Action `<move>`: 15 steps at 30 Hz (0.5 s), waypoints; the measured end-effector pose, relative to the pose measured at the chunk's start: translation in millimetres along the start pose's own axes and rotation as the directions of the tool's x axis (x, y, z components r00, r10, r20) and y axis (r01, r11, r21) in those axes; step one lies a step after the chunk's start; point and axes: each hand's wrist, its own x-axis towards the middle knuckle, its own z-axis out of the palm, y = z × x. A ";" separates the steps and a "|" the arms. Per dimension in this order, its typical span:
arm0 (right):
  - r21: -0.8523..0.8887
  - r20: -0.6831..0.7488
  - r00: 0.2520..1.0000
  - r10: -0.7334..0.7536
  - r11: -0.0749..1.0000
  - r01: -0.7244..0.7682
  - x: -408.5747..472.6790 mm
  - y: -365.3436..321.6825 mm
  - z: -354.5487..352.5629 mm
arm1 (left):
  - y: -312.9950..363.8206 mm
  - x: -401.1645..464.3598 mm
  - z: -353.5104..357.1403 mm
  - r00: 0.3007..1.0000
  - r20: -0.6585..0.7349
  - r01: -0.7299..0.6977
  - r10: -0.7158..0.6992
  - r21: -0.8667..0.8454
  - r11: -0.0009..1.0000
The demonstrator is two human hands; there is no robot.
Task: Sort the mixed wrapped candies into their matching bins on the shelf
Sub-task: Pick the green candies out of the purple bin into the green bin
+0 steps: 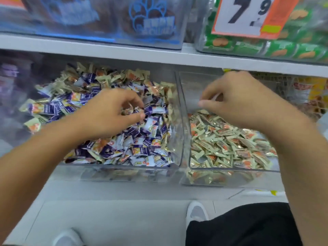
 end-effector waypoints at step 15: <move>-0.290 0.419 0.907 0.044 0.953 0.087 92.0 -92.6 85.3 | -54.4 -13.8 -24.0 0.970 0.231 0.021 -0.080 0.245 0.969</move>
